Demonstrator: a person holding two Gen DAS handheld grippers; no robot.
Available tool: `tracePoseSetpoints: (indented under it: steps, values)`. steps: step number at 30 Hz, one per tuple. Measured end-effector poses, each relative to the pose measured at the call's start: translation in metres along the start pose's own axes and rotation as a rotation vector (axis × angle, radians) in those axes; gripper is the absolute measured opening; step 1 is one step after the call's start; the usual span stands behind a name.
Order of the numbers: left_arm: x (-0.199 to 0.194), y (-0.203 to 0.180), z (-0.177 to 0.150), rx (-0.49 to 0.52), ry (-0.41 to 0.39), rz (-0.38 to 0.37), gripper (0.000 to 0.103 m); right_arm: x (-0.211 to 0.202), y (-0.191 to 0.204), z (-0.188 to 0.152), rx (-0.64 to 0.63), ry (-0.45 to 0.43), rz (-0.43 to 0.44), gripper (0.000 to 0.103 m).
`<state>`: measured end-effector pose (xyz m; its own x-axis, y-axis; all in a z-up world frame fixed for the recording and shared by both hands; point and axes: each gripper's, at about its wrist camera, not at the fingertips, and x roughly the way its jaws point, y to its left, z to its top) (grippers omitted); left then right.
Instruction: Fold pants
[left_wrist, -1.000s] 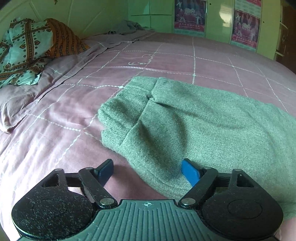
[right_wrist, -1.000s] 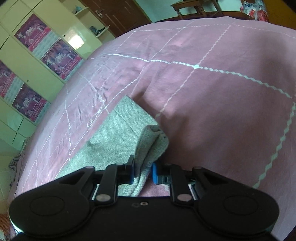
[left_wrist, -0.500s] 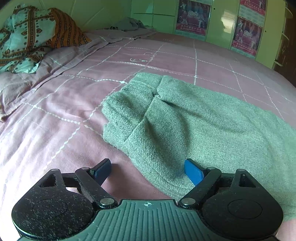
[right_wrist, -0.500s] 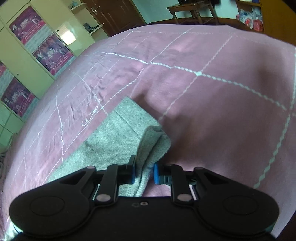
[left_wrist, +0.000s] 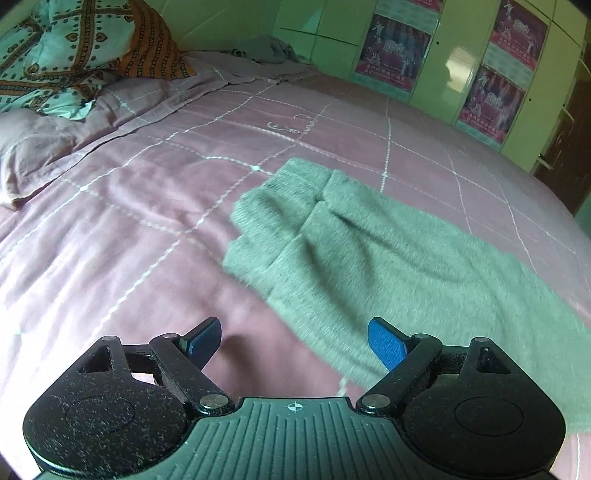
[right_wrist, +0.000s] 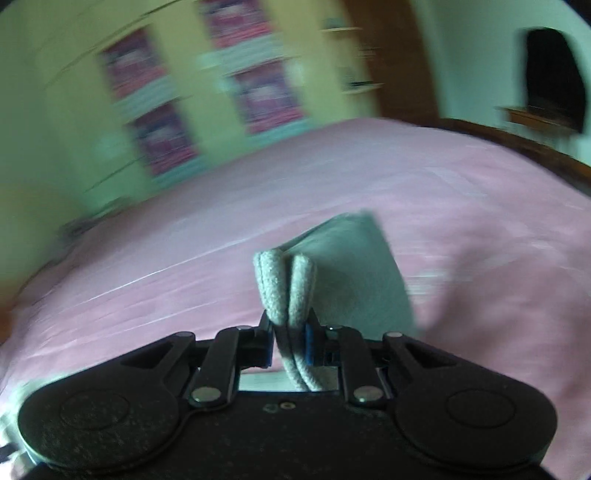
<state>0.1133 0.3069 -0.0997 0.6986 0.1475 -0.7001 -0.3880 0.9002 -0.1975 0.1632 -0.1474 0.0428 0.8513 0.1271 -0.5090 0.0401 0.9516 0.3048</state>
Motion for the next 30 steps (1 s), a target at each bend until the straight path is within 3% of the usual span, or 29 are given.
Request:
tracePoseSetpoints:
  steps: [3,7,10,16,23,27,30]
  values:
    - [-0.005,0.019,-0.008,-0.014,0.016,0.005,0.086,0.028,0.069,-0.032,-0.099,0.089,0.139,0.014]
    - [-0.016,0.042,-0.013,-0.026,0.008,0.013,0.086,0.057,0.14,-0.105,-0.342,0.234,0.26,0.014]
    - [-0.021,0.055,-0.017,-0.053,-0.003,-0.001,0.086,0.056,0.162,-0.138,-0.469,0.223,0.246,0.015]
    - [-0.017,0.055,-0.022,-0.092,-0.021,-0.02,0.086,0.048,0.171,-0.145,-0.501,0.194,0.239,0.015]
    - [-0.025,0.046,-0.033,-0.057,-0.021,-0.03,0.086,0.048,0.181,-0.161,-0.509,0.215,0.198,0.032]
    - [-0.031,0.048,-0.038,-0.052,-0.019,-0.031,0.086,0.038,0.19,-0.167,-0.505,0.165,0.197,0.044]
    - [-0.033,0.05,-0.041,-0.059,-0.018,-0.032,0.086,0.033,0.196,-0.169,-0.522,0.137,0.188,0.043]
